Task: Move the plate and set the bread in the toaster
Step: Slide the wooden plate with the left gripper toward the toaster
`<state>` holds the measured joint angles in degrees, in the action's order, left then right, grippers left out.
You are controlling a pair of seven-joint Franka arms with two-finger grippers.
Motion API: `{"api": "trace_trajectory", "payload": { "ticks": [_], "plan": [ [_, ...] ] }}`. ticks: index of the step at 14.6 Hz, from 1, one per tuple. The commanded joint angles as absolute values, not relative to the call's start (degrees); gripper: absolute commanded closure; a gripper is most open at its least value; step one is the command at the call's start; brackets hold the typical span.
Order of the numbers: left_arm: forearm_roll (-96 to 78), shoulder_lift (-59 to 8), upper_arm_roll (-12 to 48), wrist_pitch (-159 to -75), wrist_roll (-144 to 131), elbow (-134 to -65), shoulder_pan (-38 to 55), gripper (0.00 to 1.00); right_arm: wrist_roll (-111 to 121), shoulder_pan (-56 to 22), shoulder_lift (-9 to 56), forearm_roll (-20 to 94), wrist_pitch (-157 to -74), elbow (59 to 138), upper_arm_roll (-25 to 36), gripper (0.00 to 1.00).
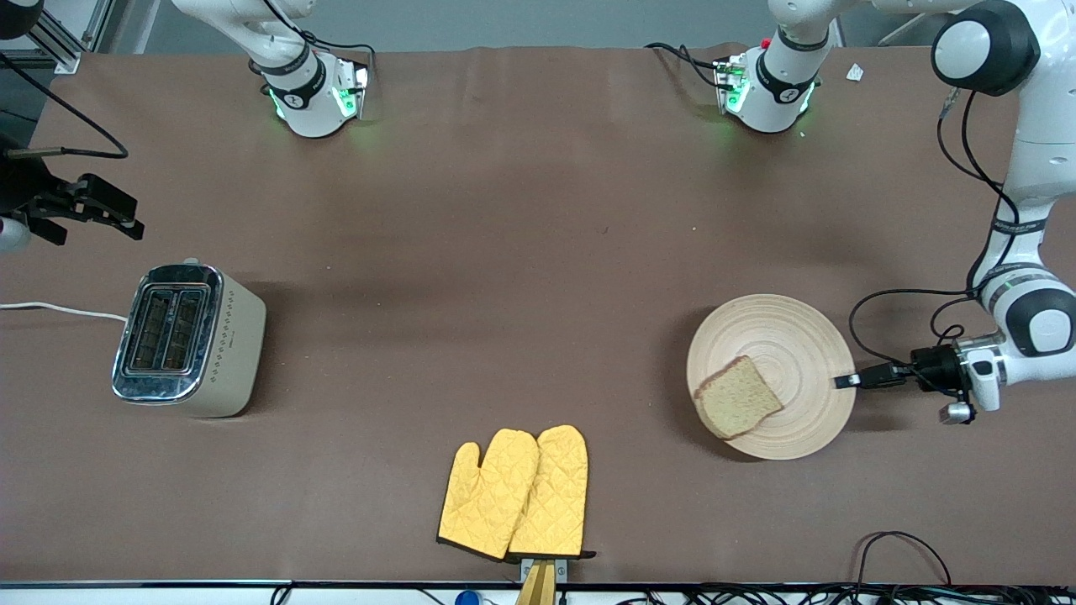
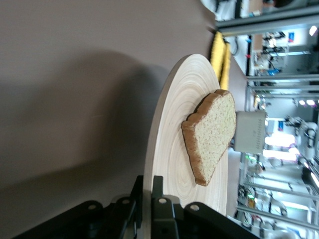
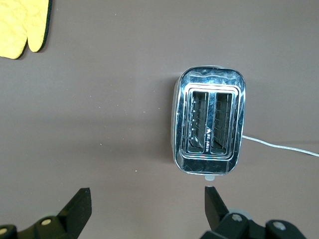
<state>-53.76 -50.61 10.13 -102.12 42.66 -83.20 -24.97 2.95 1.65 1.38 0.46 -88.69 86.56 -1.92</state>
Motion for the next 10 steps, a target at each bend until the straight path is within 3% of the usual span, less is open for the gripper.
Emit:
{"api": "trace_trajectory", "payload": {
  "ticks": [1,10],
  "plan": [
    [-53.52,-48.26,12.91,-100.37,38.60,-83.76,-22.25,1.00,2.37,1.76,1.05,-0.35,-89.12,87.01,-2.20,0.00],
    [-63.27,-48.60,16.96,-110.64,36.83,-88.59,-5.03,1.00,2.28,1.32,0.97,0.18,-89.03,87.19,-2.20,0.00]
  ]
}}
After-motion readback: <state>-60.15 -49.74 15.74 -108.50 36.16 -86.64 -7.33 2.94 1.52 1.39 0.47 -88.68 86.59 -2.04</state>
